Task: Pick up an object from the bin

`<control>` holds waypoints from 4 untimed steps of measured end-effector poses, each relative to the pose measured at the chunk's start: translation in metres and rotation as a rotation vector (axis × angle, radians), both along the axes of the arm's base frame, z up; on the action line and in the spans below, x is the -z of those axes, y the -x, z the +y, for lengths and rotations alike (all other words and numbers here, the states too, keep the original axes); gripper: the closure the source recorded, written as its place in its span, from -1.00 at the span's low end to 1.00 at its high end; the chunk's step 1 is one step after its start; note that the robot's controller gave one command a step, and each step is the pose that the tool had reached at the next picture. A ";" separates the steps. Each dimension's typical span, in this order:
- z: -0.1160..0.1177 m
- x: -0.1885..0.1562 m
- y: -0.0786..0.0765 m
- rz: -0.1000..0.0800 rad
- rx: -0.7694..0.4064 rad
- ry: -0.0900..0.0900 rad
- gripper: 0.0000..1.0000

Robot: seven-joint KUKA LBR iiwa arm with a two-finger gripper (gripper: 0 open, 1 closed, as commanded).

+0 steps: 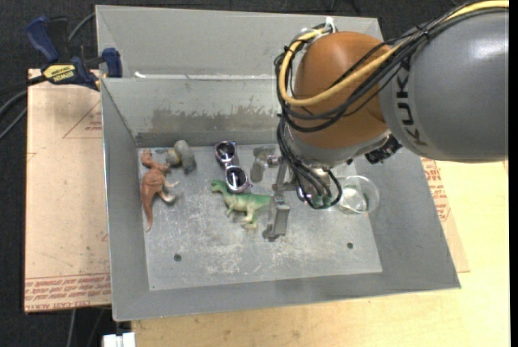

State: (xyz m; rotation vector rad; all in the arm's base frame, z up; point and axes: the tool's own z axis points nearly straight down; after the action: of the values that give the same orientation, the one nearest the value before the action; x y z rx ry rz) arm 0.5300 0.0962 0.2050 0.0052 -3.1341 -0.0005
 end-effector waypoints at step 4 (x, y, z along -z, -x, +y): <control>-0.031 0.130 -0.054 -0.006 -0.251 -0.003 -1.00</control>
Offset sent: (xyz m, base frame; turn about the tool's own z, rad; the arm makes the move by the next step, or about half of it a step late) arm 0.0170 -0.0190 -0.0813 -0.2068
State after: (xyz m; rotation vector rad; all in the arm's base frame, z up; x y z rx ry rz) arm 0.5836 0.0654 0.0749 0.3978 -3.1147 -0.0041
